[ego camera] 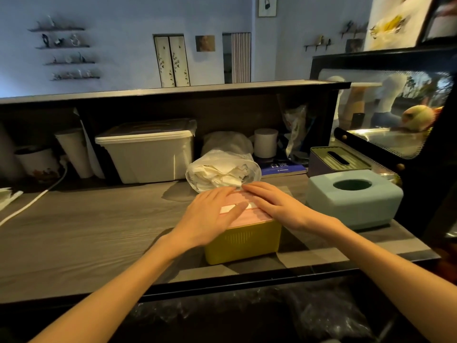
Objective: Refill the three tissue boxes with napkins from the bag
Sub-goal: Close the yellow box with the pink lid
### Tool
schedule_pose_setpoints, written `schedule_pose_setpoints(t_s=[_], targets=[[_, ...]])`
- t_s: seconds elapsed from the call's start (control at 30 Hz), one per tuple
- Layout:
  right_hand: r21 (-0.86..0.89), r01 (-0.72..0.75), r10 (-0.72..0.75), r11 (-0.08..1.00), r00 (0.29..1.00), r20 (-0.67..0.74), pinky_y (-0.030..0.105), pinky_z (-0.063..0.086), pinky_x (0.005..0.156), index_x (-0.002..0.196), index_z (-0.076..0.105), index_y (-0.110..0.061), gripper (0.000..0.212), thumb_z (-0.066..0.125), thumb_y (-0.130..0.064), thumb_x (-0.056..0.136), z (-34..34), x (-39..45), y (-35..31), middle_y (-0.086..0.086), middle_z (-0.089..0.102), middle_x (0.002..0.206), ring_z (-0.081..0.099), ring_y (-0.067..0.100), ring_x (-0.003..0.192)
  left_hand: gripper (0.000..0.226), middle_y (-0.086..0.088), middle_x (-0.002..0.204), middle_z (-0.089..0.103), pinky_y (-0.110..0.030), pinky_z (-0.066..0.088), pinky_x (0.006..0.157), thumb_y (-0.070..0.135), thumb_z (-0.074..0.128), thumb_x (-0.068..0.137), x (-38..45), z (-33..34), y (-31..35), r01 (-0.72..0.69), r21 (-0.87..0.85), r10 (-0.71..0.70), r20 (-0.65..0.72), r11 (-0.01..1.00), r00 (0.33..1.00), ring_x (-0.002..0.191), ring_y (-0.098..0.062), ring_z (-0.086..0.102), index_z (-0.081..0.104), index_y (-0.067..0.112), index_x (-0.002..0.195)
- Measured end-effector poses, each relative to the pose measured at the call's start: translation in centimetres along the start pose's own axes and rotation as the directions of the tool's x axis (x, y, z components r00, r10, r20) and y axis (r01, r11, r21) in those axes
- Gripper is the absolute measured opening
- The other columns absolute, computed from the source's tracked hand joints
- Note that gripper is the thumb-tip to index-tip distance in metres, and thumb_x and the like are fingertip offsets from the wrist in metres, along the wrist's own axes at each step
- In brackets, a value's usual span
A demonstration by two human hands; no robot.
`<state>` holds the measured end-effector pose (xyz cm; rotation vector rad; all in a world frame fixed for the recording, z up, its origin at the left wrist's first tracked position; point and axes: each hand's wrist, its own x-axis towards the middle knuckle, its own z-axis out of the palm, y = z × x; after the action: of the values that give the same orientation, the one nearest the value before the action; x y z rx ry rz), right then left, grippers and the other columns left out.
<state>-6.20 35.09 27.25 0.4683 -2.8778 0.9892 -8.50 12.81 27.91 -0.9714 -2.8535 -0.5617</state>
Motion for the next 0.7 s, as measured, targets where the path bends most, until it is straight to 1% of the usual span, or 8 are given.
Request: schedule_pose_setpoints(t_s=[0.1, 0.17, 0.23, 0.3, 0.4, 0.47, 0.6, 0.7], targets=[[-0.142, -0.064, 0.059, 0.988, 0.998, -0.036, 0.028, 0.029, 0.116, 0.154, 0.041, -0.022, 0.050, 0.047, -0.038, 0.107, -1.4, 0.7, 0.0, -0.002, 0.041, 0.159, 0.038, 0.014, 0.143, 0.096, 0.009, 0.162, 0.030, -0.038, 0.020, 0.122, 0.091, 0.036, 0.075, 0.9, -0.8, -0.5, -0.018, -0.007, 0.018, 0.115, 1.000, 0.993, 0.149, -0.015, 0.025, 0.030, 0.038, 0.155], [-0.171, -0.132, 0.101, 0.976, 0.979, -0.179, 0.030, 0.040, 0.107, 0.147, 0.051, -0.018, 0.049, 0.055, -0.041, 0.103, -2.9, 1.2, 0.3, 0.000, 0.054, 0.148, 0.052, 0.015, 0.131, 0.092, 0.009, 0.164, 0.024, -0.039, 0.017, 0.123, 0.085, 0.050, 0.079, 1.0, -1.2, -0.7, -0.026, 0.028, 0.020, 0.180, 0.999, 0.983, 0.151, -0.016, 0.020, 0.029, 0.038, 0.156], [-0.096, -0.202, 0.153, 0.975, 0.915, -0.372, 0.028, 0.049, 0.093, 0.137, 0.061, -0.015, 0.043, 0.061, -0.039, 0.101, -5.1, 2.0, 1.5, 0.002, 0.067, 0.130, 0.062, 0.013, 0.112, 0.090, 0.010, 0.164, 0.023, -0.040, 0.019, 0.123, 0.083, 0.047, 0.082, 1.3, -1.2, -0.8, -0.033, 0.039, 0.025, 0.184, 0.999, 0.983, 0.150, -0.016, 0.021, 0.026, 0.039, 0.157], [-0.115, -0.302, 0.217, 0.946, 0.857, -0.467, 0.032, 0.054, 0.090, 0.128, 0.065, -0.010, 0.041, 0.068, -0.037, 0.097, -7.6, 2.8, 3.5, 0.005, 0.071, 0.118, 0.066, 0.019, 0.105, 0.097, 0.011, 0.163, 0.023, -0.041, 0.021, 0.123, 0.092, 0.038, 0.077, 2.0, -1.0, -0.7, -0.042, 0.059, 0.030, 0.186, 0.997, 0.982, 0.149, -0.018, 0.023, 0.025, 0.040, 0.158], [-0.261, -0.515, 0.344, 0.816, 0.797, -0.496, 0.047, 0.057, 0.086, 0.116, 0.063, -0.004, 0.042, 0.075, -0.035, 0.091, -10.3, 3.4, 6.1, 0.013, 0.069, 0.108, 0.065, 0.032, 0.100, 0.093, 0.008, 0.165, 0.021, -0.041, 0.019, 0.121, 0.086, 0.041, 0.080, 3.9, -0.7, -0.4, -0.028, 0.042, 0.019, 0.204, 0.999, 0.979, 0.150, -0.019, 0.021, 0.023, 0.039, 0.158], [-0.352, -0.625, 0.423, 0.697, 0.754, -0.502, 0.047, 0.057, 0.086, 0.113, 0.059, -0.005, 0.043, 0.076, -0.037, 0.089, -11.2, 3.7, 7.2, 0.015, 0.066, 0.106, 0.063, 0.034, 0.100, 0.095, 0.008, 0.165, 0.020, -0.041, 0.019, 0.121, 0.090, 0.038, 0.078, 5.0, -0.5, -0.2, -0.043, 0.034, 0.035, 0.215, 0.998, 0.976, 0.150, -0.018, 0.021, 0.023, 0.041, 0.157], [-0.417, -0.706, 0.499, 0.572, 0.703, -0.507, 0.039, 0.051, 0.086, 0.115, 0.061, -0.005, 0.044, 0.078, -0.036, 0.088, -12.1, 3.6, 8.7, 0.012, 0.063, 0.108, 0.060, 0.032, 0.106, 0.105, 0.010, 0.164, 0.022, -0.042, 0.019, 0.123, 0.096, 0.034, 0.067, 6.7, -0.2, -0.4, -0.069, -0.003, 0.068, 0.240, 0.998, 0.968, 0.149, -0.017, 0.021, 0.024, 0.042, 0.157], [-0.401, -0.733, 0.524, 0.550, 0.677, -0.517, 0.040, 0.047, 0.091, 0.126, 0.058, -0.005, 0.044, 0.074, -0.027, 0.092, -12.5, 3.8, 9.6, 0.016, 0.063, 0.123, 0.058, 0.035, 0.115, 0.093, 0.010, 0.165, 0.019, -0.041, 0.016, 0.124, 0.088, 0.046, 0.079, 7.0, -0.3, -0.4, -0.088, -0.010, 0.088, 0.246, 0.996, 0.965, 0.151, -0.016, 0.018, 0.024, 0.043, 0.157]])
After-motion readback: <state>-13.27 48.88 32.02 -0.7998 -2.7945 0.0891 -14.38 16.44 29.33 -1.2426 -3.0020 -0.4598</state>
